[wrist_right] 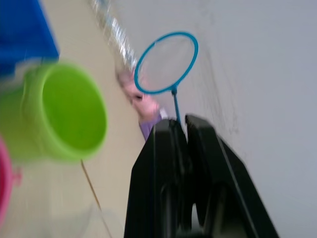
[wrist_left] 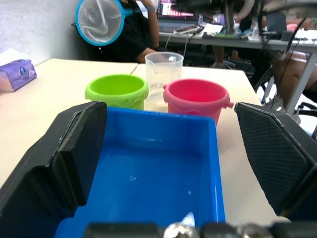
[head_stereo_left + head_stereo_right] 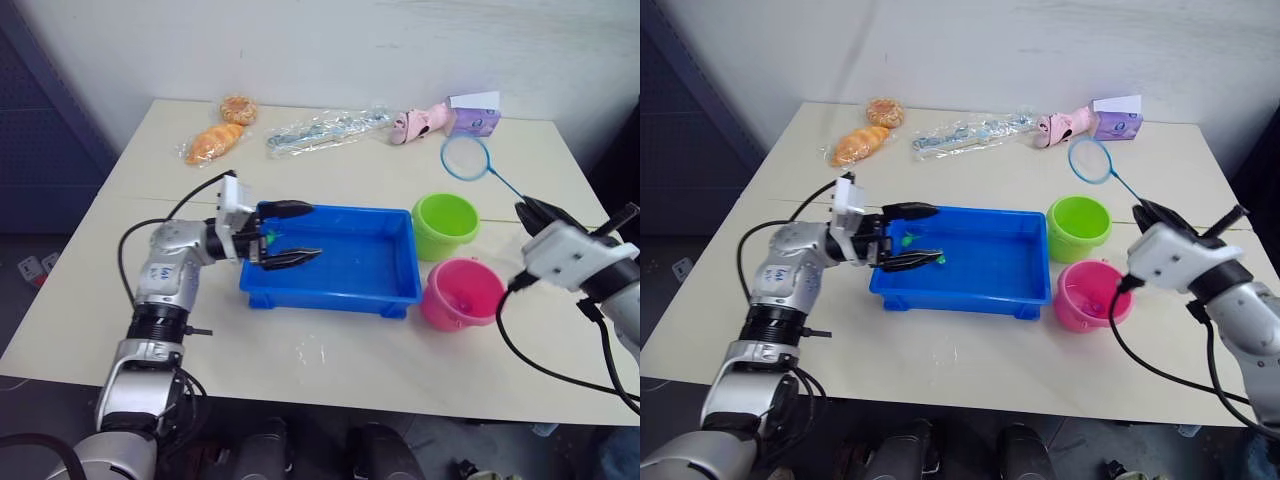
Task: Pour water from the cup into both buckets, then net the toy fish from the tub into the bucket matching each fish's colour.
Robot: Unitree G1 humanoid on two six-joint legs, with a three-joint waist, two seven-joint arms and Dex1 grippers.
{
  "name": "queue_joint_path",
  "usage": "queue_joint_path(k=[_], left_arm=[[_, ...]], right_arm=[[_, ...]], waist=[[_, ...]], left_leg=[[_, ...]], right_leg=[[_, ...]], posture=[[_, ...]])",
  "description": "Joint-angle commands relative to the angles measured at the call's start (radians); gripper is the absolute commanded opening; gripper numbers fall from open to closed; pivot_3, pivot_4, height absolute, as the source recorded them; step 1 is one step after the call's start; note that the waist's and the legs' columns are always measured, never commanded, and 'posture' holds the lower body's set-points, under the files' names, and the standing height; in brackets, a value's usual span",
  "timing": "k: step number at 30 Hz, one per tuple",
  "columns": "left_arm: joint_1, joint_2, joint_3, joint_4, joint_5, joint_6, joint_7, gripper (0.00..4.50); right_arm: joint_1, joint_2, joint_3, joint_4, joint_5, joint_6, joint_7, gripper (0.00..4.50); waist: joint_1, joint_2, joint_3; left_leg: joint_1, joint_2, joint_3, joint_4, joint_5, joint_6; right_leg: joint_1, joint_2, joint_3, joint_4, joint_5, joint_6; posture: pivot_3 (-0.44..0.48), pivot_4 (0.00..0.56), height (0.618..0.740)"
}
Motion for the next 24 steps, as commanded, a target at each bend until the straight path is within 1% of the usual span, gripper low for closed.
queue_joint_path(k=[1,5,8,11,13,18,22,24], left_arm=[[0.016,0.085,0.050,0.030,-0.016,-0.062,-0.088,4.46],[0.034,0.178,0.074,0.129,0.010,-0.111,-0.128,4.46],[0.050,0.248,0.092,0.209,0.035,-0.145,-0.129,4.46],[0.070,0.276,0.103,0.224,0.036,-0.163,-0.130,4.46],[0.083,0.285,0.108,0.212,0.031,-0.158,-0.127,4.46],[0.150,0.297,0.117,0.130,0.019,-0.131,-0.124,4.46],[0.188,0.298,0.130,0.092,0.018,-0.118,-0.096,4.46],[0.200,0.296,0.129,0.077,0.020,-0.111,-0.089,4.46]], right_arm=[[-0.061,0.004,0.047,-0.143,0.297,0.289,0.110,0.00],[-0.169,0.030,0.158,-0.202,0.399,0.547,0.080,0.00],[-0.280,0.070,0.298,-0.179,0.391,0.699,0.052,0.00],[-0.352,0.099,0.396,-0.107,0.282,0.714,0.020,0.00],[-0.372,0.106,0.431,-0.074,0.241,0.714,0.020,0.00],[-0.443,0.153,0.497,0.012,0.170,0.743,0.019,0.00],[-0.487,0.199,0.554,0.045,0.140,0.788,0.032,0.00],[-0.505,0.247,0.568,0.059,0.148,0.807,0.038,0.00]], waist=[[0.003,0.000,0.000],[0.000,0.000,0.000],[-0.001,0.000,0.000],[0.000,0.000,0.000],[0.005,0.000,0.000],[-0.001,0.000,0.000],[-0.013,0.000,0.000],[-0.021,0.000,0.000]], left_leg=[[0.000,0.000,0.000,0.000,0.000,0.000],[0.000,0.000,0.000,0.000,-0.001,0.001],[-0.001,0.000,0.000,0.001,-0.002,0.003],[-0.001,-0.001,0.000,0.000,-0.003,0.003],[-0.002,-0.002,-0.001,0.000,-0.003,0.003],[-0.004,-0.007,0.000,0.001,-0.005,0.006],[-0.003,-0.007,0.000,0.000,-0.004,0.006],[-0.003,-0.007,0.000,0.000,-0.004,0.006]], right_leg=[[0.000,0.000,0.000,0.000,0.000,0.000],[-0.001,-0.001,0.000,0.000,0.000,-0.001],[-0.001,-0.002,0.000,0.000,0.000,-0.001],[-0.002,-0.003,0.001,0.000,0.000,-0.001],[-0.003,-0.005,0.000,0.000,0.000,-0.001],[-0.004,-0.009,0.000,0.002,0.000,-0.001],[-0.004,-0.010,0.000,0.006,0.000,-0.001],[-0.005,-0.009,-0.001,0.008,0.000,-0.001]], posture=[[0.000,0.150,0.740],[0.000,0.150,0.740],[0.000,0.150,0.740],[0.000,0.150,0.740],[0.000,0.150,0.740],[0.000,0.150,0.740],[0.000,0.150,0.740],[0.000,0.150,0.740]])
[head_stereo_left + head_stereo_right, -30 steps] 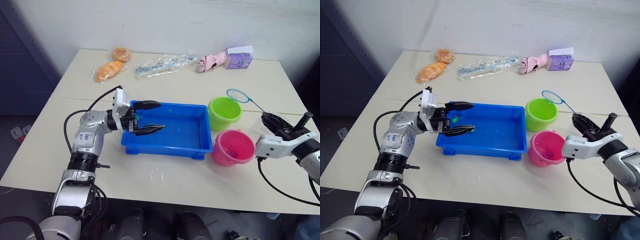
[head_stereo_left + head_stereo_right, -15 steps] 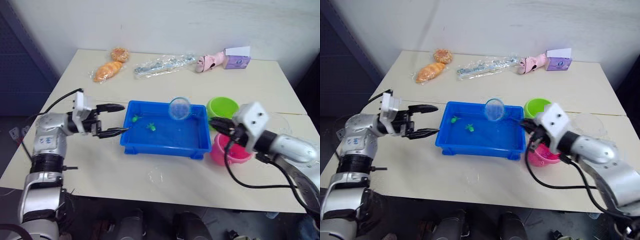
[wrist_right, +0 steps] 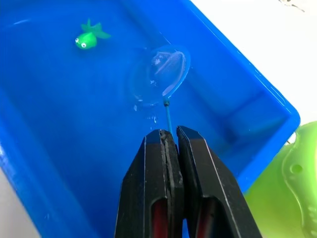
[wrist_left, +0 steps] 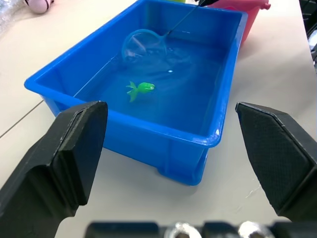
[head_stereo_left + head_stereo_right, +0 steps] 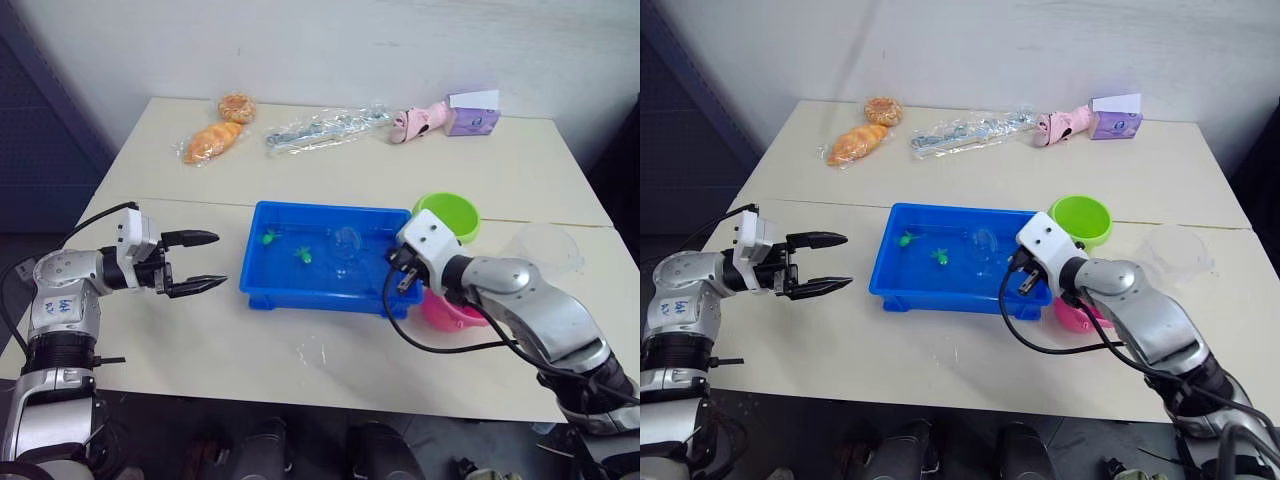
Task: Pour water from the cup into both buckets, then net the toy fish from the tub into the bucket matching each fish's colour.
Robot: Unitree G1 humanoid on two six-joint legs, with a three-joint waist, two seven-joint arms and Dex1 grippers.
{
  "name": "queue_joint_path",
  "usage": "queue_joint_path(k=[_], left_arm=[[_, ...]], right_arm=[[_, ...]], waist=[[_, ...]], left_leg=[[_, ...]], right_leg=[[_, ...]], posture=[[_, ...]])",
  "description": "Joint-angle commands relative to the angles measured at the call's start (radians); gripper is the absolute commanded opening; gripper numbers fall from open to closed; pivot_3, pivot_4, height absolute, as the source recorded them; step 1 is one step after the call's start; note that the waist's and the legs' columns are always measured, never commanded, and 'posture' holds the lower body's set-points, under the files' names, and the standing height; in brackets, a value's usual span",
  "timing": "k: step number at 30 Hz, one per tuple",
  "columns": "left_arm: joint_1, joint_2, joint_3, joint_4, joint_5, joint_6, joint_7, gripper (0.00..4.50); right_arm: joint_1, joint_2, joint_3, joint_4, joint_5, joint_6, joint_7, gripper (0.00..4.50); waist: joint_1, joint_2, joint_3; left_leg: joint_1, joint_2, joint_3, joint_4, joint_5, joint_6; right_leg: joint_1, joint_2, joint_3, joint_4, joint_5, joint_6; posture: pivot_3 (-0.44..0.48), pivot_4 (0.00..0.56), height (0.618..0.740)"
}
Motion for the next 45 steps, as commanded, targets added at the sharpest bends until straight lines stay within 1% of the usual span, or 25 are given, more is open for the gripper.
queue_joint_path(k=[1,3,6,9,12,16,19,22,24,26,29,30,33,37,40,43,45], left_arm=[[0.009,0.015,0.020,-0.045,-0.015,0.010,0.014,4.46],[0.006,0.012,0.016,-0.049,-0.013,0.014,0.020,4.46],[-0.002,0.010,0.010,-0.052,-0.007,0.018,0.028,4.46],[-0.007,0.010,0.007,-0.058,-0.006,0.023,0.034,4.46],[-0.015,0.007,0.005,-0.060,-0.007,0.029,0.037,4.46],[-0.036,-0.005,-0.005,-0.093,-0.030,0.078,0.022,4.46],[-0.061,-0.028,-0.004,-0.136,-0.057,0.141,0.034,4.46],[-0.092,-0.054,-0.012,-0.193,-0.084,0.223,0.063,4.46],[-0.111,-0.064,-0.028,-0.234,-0.090,0.306,0.098,4.46],[-0.133,-0.083,-0.044,-0.278,-0.112,0.362,0.104,4.46],[-0.176,-0.116,-0.069,-0.305,-0.100,0.419,0.161,4.46],[-0.190,-0.129,-0.075,-0.312,-0.104,0.432,0.168,4.46],[-0.232,-0.177,-0.095,-0.327,-0.115,0.449,0.180,4.46],[-0.273,-0.232,-0.124,-0.302,-0.091,0.426,0.200,4.46],[-0.295,-0.277,-0.146,-0.280,-0.071,0.389,0.213,4.46],[-0.304,-0.311,-0.167,-0.257,-0.050,0.361,0.230,4.46],[-0.307,-0.324,-0.173,-0.245,-0.041,0.343,0.235,4.46]], right_arm=[[-0.032,0.066,0.006,0.000,0.010,0.034,0.013,0.00],[-0.044,0.117,-0.002,-0.001,0.036,0.072,0.024,0.00],[-0.042,0.193,-0.048,-0.014,0.083,0.134,0.018,0.00],[-0.025,0.267,-0.145,-0.038,0.160,0.229,0.002,0.00],[-0.015,0.309,-0.220,-0.056,0.214,0.292,-0.007,0.00],[0.005,0.385,-0.414,-0.128,0.349,0.435,-0.025,0.00],[0.022,0.387,-0.528,-0.196,0.441,0.525,-0.018,0.00],[0.039,0.367,-0.649,-0.265,0.527,0.600,-0.010,0.00],[0.036,0.352,-0.736,-0.296,0.569,0.646,-0.014,0.00],[0.034,0.333,-0.825,-0.317,0.571,0.668,-0.043,0.00],[0.031,0.297,-0.929,-0.322,0.581,0.673,-0.060,0.00],[0.030,0.280,-0.959,-0.319,0.581,0.669,-0.063,0.00],[0.049,0.171,-1.023,-0.295,0.565,0.642,-0.053,0.00],[0.091,0.056,-1.042,-0.243,0.531,0.576,-0.044,0.00],[0.143,-0.019,-1.022,-0.196,0.475,0.482,-0.040,0.00],[0.233,-0.110,-0.928,-0.166,0.365,0.321,-0.019,0.00],[0.280,-0.149,-0.874,-0.153,0.313,0.225,0.006,0.00]], waist=[[-0.003,0.000,0.000],[-0.005,0.000,0.000],[-0.005,0.000,0.000],[-0.004,0.000,0.000],[-0.003,0.000,0.000],[-0.003,0.000,0.000],[-0.003,0.000,0.000],[-0.002,0.000,0.000],[-0.003,0.000,0.000],[-0.003,0.000,0.000],[-0.003,0.000,0.000],[-0.003,0.000,0.000],[-0.001,0.000,0.000],[0.000,0.000,0.000],[0.003,0.000,0.000],[0.001,0.000,0.000],[0.001,0.000,0.000]], left_leg=[[0.000,0.000,0.000,0.000,0.000,0.000],[0.000,0.000,0.000,0.000,0.000,0.000],[0.000,0.000,0.000,0.000,0.000,0.000],[0.000,0.000,0.000,0.000,0.000,0.000],[0.000,-0.001,0.000,0.000,0.000,0.000],[0.000,-0.001,0.000,-0.001,0.000,0.000],[0.000,-0.001,0.000,-0.001,0.000,0.000],[0.000,-0.001,-0.001,-0.002,0.000,0.001],[0.000,-0.001,0.000,-0.002,0.000,0.001],[0.000,-0.001,0.000,-0.003,0.000,0.001],[0.000,-0.001,0.000,-0.003,0.000,0.000],[0.000,-0.001,0.000,-0.003,0.000,0.000],[0.000,-0.002,0.001,-0.005,0.000,0.000],[0.001,-0.002,0.002,-0.007,0.001,0.000],[0.001,-0.003,0.002,-0.008,0.002,0.000],[0.001,-0.002,0.003,-0.009,0.003,-0.001],[0.002,-0.002,0.003,-0.010,0.003,-0.001]], right_leg=[[0.000,0.000,0.000,0.000,0.000,0.000],[0.000,0.000,0.000,0.000,0.000,0.000],[-0.001,0.000,0.000,0.001,0.000,0.000],[-0.001,0.000,0.000,0.002,0.000,0.000],[-0.001,0.000,0.000,0.002,0.000,0.000],[-0.001,-0.001,0.000,0.002,0.000,0.000],[-0.001,-0.001,0.000,0.002,0.000,0.000],[-0.001,-0.001,0.001,0.001,0.000,0.000],[-0.001,-0.001,0.001,0.000,0.000,0.000],[-0.001,-0.001,0.001,0.000,0.000,0.000],[-0.001,-0.001,0.001,0.000,0.000,0.000],[-0.001,-0.001,0.001,0.000,0.000,0.000],[-0.001,0.000,0.002,0.000,0.000,0.000],[-0.001,0.000,0.002,-0.001,0.000,0.000],[0.000,0.000,0.002,-0.002,0.000,0.000],[0.000,0.000,0.002,-0.005,0.000,0.001],[0.001,0.001,0.002,-0.009,0.000,0.001]], posture=[[0.000,0.150,0.740],[0.000,0.150,0.740],[0.000,0.150,0.740],[0.000,0.150,0.740],[0.000,0.150,0.740],[0.000,0.150,0.740],[0.000,0.150,0.740],[0.000,0.150,0.740],[0.000,0.150,0.740],[0.000,0.150,0.740],[0.000,0.150,0.740],[0.000,0.150,0.740],[0.000,0.150,0.740],[0.000,0.150,0.740],[0.000,0.150,0.740],[0.000,0.150,0.740],[0.000,0.150,0.740]])
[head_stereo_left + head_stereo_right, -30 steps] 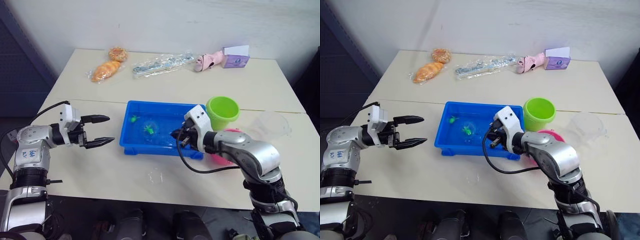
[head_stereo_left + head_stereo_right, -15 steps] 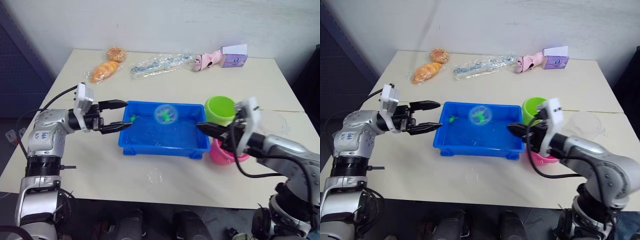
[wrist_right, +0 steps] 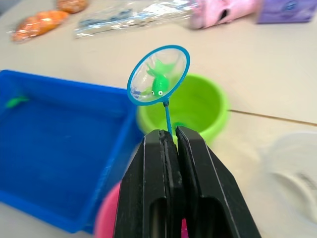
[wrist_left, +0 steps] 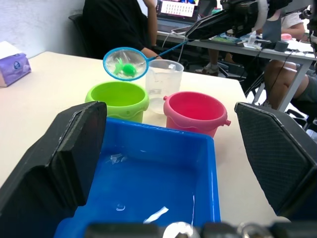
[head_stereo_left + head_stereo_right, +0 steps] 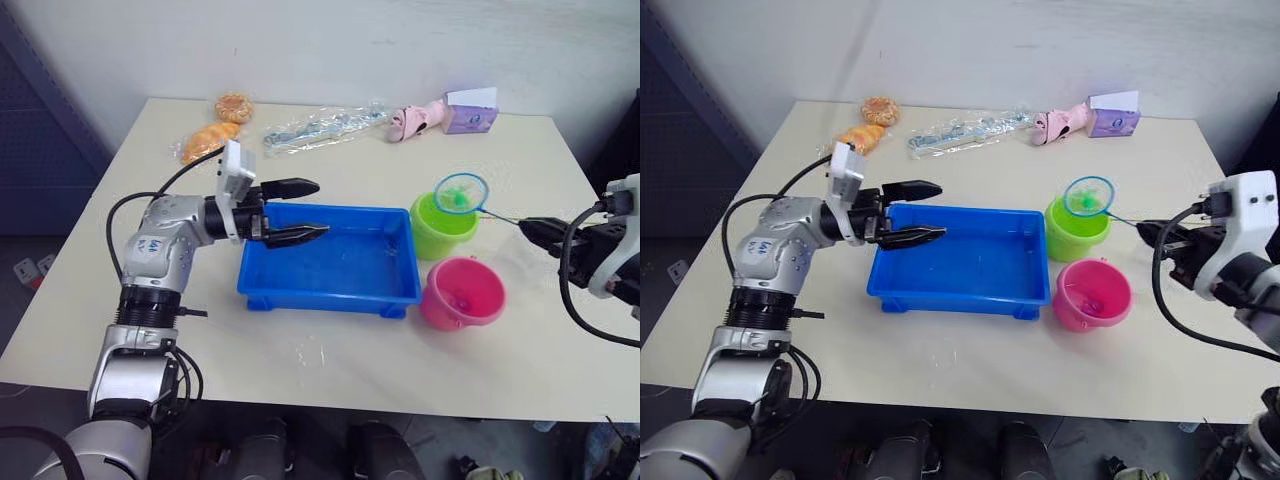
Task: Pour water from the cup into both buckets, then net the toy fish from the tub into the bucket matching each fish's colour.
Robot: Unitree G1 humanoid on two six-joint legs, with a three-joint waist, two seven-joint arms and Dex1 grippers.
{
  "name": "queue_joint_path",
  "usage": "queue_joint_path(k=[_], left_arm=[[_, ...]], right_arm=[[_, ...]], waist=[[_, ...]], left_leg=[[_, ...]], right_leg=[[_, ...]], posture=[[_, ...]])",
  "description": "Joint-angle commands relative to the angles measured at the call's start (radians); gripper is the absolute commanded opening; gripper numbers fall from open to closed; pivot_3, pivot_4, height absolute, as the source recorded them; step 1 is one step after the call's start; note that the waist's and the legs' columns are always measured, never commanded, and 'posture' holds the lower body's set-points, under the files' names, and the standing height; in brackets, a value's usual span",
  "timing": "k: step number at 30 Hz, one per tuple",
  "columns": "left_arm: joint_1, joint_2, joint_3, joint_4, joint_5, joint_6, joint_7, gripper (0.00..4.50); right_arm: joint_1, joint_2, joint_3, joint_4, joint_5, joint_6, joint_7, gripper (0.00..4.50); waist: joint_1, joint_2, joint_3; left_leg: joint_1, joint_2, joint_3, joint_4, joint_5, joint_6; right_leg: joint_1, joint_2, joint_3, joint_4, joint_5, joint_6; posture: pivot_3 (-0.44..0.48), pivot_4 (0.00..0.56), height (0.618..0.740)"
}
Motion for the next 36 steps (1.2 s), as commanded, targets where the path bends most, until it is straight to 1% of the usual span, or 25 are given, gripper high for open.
queue_joint_path(k=[1,5,9,12,16,20,22,25,26,28,30,31,33,36], left_arm=[[-0.028,-0.019,-0.005,0.013,0.015,-0.045,0.011,4.46],[-0.018,-0.033,-0.012,0.017,0.021,-0.056,0.013,4.46],[-0.008,-0.033,-0.014,0.020,0.024,-0.064,0.015,4.46],[-0.010,-0.034,-0.015,0.027,0.026,-0.070,0.015,4.46],[-0.008,-0.041,-0.023,0.043,0.036,-0.101,0.011,4.46],[-0.009,-0.039,-0.026,0.061,0.044,-0.119,0.006,4.46],[-0.008,-0.037,-0.024,0.065,0.047,-0.124,0.006,4.46],[-0.004,-0.031,-0.019,0.067,0.050,-0.129,0.007,4.46],[-0.001,-0.022,-0.018,0.070,0.058,-0.141,0.007,4.46],[0.005,0.004,-0.014,0.085,0.077,-0.169,0.003,4.46],[0.014,0.046,-0.001,0.112,0.089,-0.194,-0.012,4.46],[0.019,0.089,0.011,0.137,0.098,-0.211,-0.032,4.46],[0.021,0.146,0.024,0.174,0.108,-0.235,-0.056,4.46],[-0.001,0.247,0.027,0.236,0.137,-0.265,-0.100,4.46]], right_arm=[[0.056,-0.058,0.084,0.015,-0.118,-0.214,0.033,0.00],[0.104,-0.086,0.173,0.047,-0.246,-0.412,0.041,0.00],[0.166,-0.134,0.282,0.085,-0.436,-0.672,0.039,0.00],[0.189,-0.158,0.331,0.135,-0.554,-0.826,0.028,0.00],[0.214,-0.221,0.416,0.234,-0.745,-1.082,0.023,0.00],[0.236,-0.278,0.470,0.316,-0.917,-1.292,-0.015,0.00],[0.248,-0.294,0.478,0.344,-0.981,-1.364,-0.033,0.00],[0.250,-0.278,0.456,0.363,-1.003,-1.430,-0.050,0.00],[0.240,-0.253,0.436,0.347,-0.962,-1.427,-0.038,0.00],[0.207,-0.185,0.400,0.294,-0.823,-1.360,0.004,0.00],[0.166,-0.108,0.380,0.196,-0.582,-1.198,0.085,0.00],[0.130,-0.074,0.384,0.128,-0.418,-1.096,0.122,0.00],[0.081,-0.044,0.387,0.038,-0.221,-0.941,0.162,0.00],[0.005,-0.045,0.455,-0.051,0.020,-0.598,0.120,0.00]], waist=[[-0.001,0.000,0.000],[-0.001,0.000,0.000],[0.005,0.000,0.000],[0.011,0.000,0.000],[0.022,0.000,0.000],[0.025,0.000,0.000],[0.026,0.000,0.000],[0.025,0.000,0.000],[0.025,0.000,0.000],[0.020,0.000,0.000],[0.016,0.000,0.000],[0.015,0.000,0.000],[0.007,0.001,0.001],[0.009,0.001,0.001]], left_leg=[[0.000,0.000,0.000,0.000,0.000,0.000],[0.001,0.001,0.000,-0.001,0.002,-0.002],[0.001,0.001,0.000,-0.002,0.002,-0.002],[0.001,0.001,0.000,-0.002,0.003,-0.002],[0.001,0.001,0.000,-0.001,0.003,-0.002],[0.001,0.000,0.000,-0.001,0.003,-0.002],[0.001,0.000,0.000,-0.001,0.003,-0.002],[0.001,0.001,0.000,-0.001,0.003,-0.002],[0.001,0.001,-0.001,-0.001,0.003,-0.003],[0.001,0.001,-0.001,0.000,0.003,-0.003],[0.001,0.003,0.000,-0.001,0.004,-0.004],[0.001,0.005,0.000,0.000,0.004,-0.005],[0.002,0.007,-0.001,-0.001,0.005,-0.007],[0.002,0.008,-0.004,-0.001,0.006,-0.008]], right_leg=[[0.000,0.000,0.000,0.000,0.000,0.000],[0.000,0.001,0.000,0.000,0.000,0.000],[0.000,0.001,0.000,0.000,0.000,0.000],[0.000,0.001,0.000,0.000,0.000,0.000],[0.000,0.001,0.000,-0.001,0.000,0.000],[0.001,0.001,-0.001,-0.001,0.000,0.000],[0.001,0.001,-0.001,-0.001,0.000,0.000],[0.001,0.001,-0.002,-0.001,0.000,0.000],[0.001,0.002,-0.002,-0.001,0.000,0.000],[0.002,0.003,-0.002,-0.001,0.000,0.000],[0.002,0.005,-0.001,-0.001,0.000,0.000],[0.002,0.006,-0.001,0.000,0.000,0.000],[0.001,0.008,-0.002,0.000,0.000,0.000],[0.002,0.008,-0.003,0.000,0.000,-0.001]], posture=[[0.000,0.150,0.740],[0.000,0.150,0.740],[0.000,0.150,0.740],[0.000,0.150,0.740],[0.000,0.150,0.740],[0.000,0.150,0.740],[0.000,0.150,0.740],[0.000,0.150,0.740],[0.000,0.150,0.740],[0.000,0.150,0.740],[0.000,0.150,0.740],[0.000,0.150,0.740],[0.000,0.150,0.740],[0.000,0.150,0.740]])
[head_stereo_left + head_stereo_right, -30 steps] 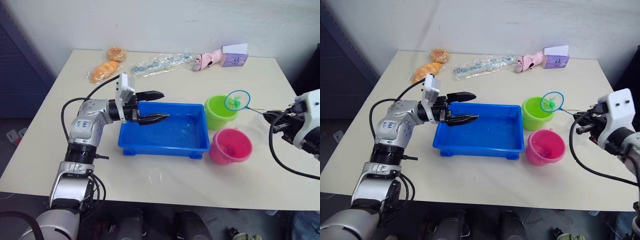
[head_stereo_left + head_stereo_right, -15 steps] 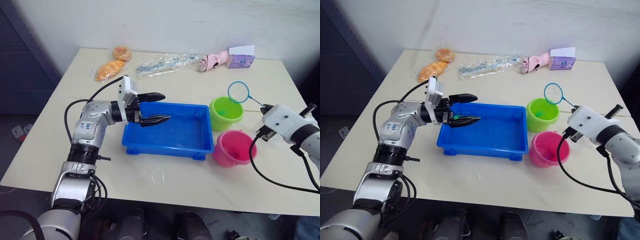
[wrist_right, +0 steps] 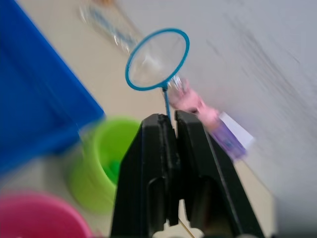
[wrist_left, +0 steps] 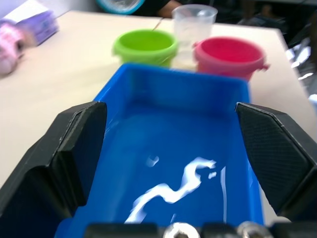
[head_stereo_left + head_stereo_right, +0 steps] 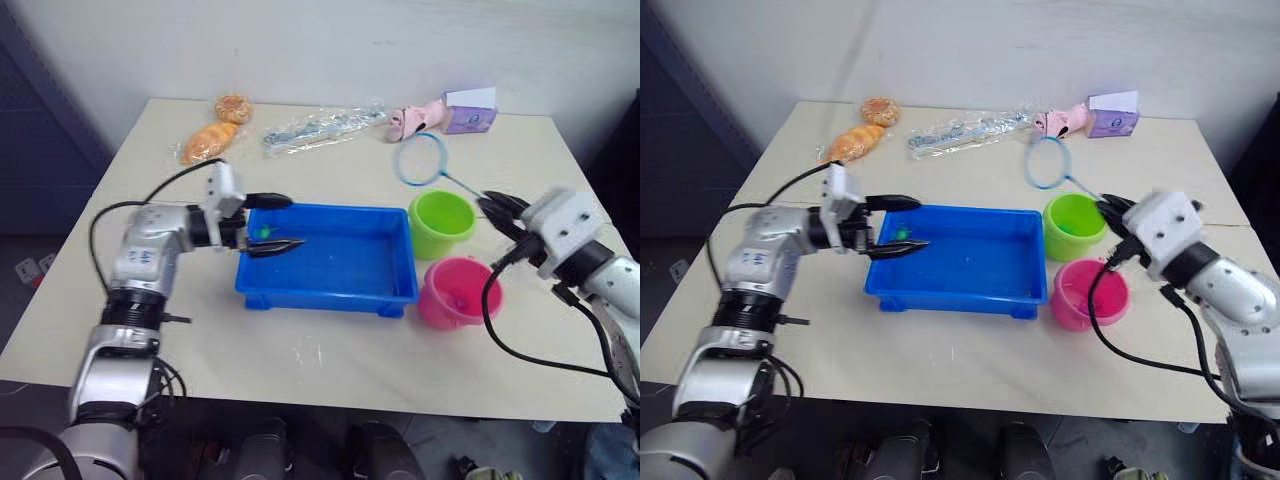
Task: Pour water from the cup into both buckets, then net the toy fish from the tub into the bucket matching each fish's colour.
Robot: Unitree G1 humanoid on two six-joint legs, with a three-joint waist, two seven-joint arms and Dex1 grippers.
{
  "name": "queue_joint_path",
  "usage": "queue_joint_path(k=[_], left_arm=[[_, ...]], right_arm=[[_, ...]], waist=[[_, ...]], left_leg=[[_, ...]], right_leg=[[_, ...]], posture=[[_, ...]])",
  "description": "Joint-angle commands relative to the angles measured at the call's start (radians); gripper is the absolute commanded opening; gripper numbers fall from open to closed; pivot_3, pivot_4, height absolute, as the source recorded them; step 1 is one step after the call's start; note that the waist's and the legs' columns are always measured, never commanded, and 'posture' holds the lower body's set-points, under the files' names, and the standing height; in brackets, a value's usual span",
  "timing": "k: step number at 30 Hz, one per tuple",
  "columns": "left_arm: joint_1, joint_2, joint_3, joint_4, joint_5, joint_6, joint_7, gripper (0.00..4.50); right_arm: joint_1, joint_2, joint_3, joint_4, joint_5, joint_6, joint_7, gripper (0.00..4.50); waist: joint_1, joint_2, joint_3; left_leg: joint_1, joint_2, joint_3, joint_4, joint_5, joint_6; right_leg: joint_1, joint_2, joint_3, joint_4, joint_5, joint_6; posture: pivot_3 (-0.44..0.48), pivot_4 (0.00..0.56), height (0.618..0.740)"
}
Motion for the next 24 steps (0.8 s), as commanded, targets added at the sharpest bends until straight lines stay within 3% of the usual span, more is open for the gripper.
queue_joint_path(k=[1,4,8,14,16,24], left_arm=[[-0.032,0.089,0.030,0.048,0.028,-0.041,-0.053,4.46],[-0.073,0.165,0.017,0.114,0.068,-0.064,-0.107,4.46],[-0.125,0.211,0.001,0.182,0.117,-0.062,-0.116,4.46],[-0.074,0.205,0.024,0.100,0.111,0.046,-0.039,4.46],[-0.041,0.204,0.032,0.046,0.104,0.083,-0.012,4.46],[0.039,0.162,0.027,-0.232,0.095,0.295,0.135,4.46]], right_arm=[[-0.070,-0.004,0.052,-0.104,0.250,0.333,-0.048,0.00],[-0.162,0.077,0.122,-0.078,0.377,0.587,-0.177,0.00],[-0.266,0.213,0.254,0.010,0.316,0.769,-0.328,0.00],[-0.398,0.407,0.328,0.204,0.178,0.829,-0.458,0.00],[-0.437,0.445,0.340,0.266,0.138,0.817,-0.468,0.00],[-0.535,0.585,0.378,0.471,0.026,0.715,-0.433,0.00]], waist=[[0.002,0.000,0.000],[0.009,0.000,0.000],[0.013,-0.001,0.000],[0.008,-0.001,0.000],[0.002,-0.001,0.000],[-0.014,-0.001,0.000]], left_leg=[[0.000,0.000,0.000,0.000,0.000,0.001],[-0.001,-0.001,0.000,0.000,-0.001,0.002],[-0.002,-0.004,-0.001,0.001,-0.002,0.004],[-0.010,-0.008,0.001,0.003,-0.002,0.006],[-0.018,-0.008,0.001,0.009,-0.002,0.006],[-0.018,-0.007,0.001,0.010,-0.002,0.007]], right_leg=[[0.000,-0.001,0.000,0.000,0.000,0.000],[0.000,-0.003,0.000,0.000,0.000,-0.001],[-0.002,-0.006,0.000,0.000,0.000,-0.001],[-0.012,-0.009,0.001,0.012,0.000,-0.001],[-0.019,-0.008,0.001,0.015,0.000,-0.001],[-0.019,-0.008,0.001,0.016,0.000,-0.001]], posture=[[0.000,0.150,0.740],[0.000,0.150,0.740],[0.000,0.150,0.740],[0.000,0.150,0.740],[0.000,0.150,0.740],[0.000,0.150,0.740]])
